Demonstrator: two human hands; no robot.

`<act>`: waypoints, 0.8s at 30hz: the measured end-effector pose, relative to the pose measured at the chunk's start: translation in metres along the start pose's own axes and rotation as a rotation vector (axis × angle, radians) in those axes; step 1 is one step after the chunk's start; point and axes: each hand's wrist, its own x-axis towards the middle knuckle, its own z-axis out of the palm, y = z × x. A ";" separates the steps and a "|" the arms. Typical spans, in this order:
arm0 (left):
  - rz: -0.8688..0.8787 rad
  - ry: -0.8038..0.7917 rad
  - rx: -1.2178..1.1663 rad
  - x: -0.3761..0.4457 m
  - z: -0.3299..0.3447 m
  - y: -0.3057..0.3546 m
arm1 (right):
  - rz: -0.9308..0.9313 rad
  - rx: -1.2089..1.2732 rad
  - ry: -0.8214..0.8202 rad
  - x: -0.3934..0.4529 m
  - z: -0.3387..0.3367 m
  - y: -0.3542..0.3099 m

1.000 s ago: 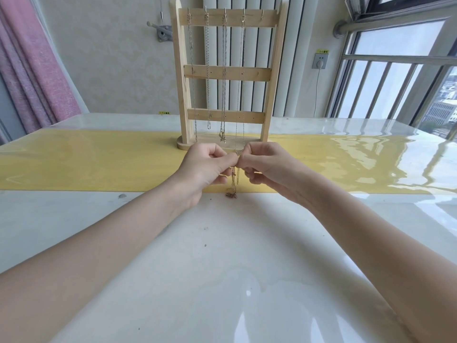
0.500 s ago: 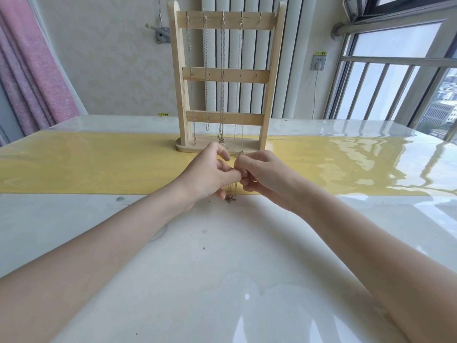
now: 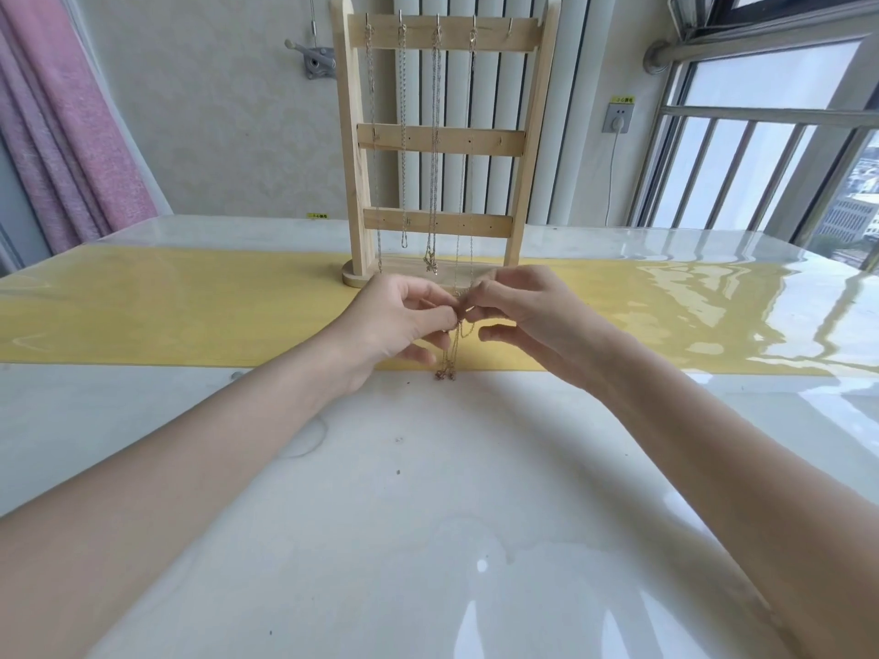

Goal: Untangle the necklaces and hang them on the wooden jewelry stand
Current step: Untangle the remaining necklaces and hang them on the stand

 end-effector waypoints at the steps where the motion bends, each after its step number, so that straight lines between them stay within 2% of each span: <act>1: -0.031 -0.017 -0.031 -0.001 0.000 0.000 | -0.002 0.027 0.026 0.000 0.000 0.000; 4: -0.115 -0.077 -0.088 -0.003 0.000 0.001 | -0.032 0.067 0.138 0.000 -0.002 -0.001; 9: -0.139 -0.062 -0.163 0.000 -0.001 0.001 | 0.078 0.452 0.028 -0.001 -0.007 -0.010; 12: -0.121 -0.015 -0.191 0.002 0.000 0.001 | 0.100 0.557 -0.016 -0.001 -0.008 -0.011; 15: -0.098 0.021 -0.174 0.001 0.000 -0.001 | 0.083 0.445 -0.006 -0.001 -0.008 -0.010; 21: 0.006 0.083 -0.073 0.000 -0.002 -0.001 | 0.051 0.070 0.079 -0.001 -0.003 -0.004; 24: 0.023 0.072 -0.025 -0.001 -0.001 0.000 | 0.022 -0.015 0.116 -0.001 0.000 -0.004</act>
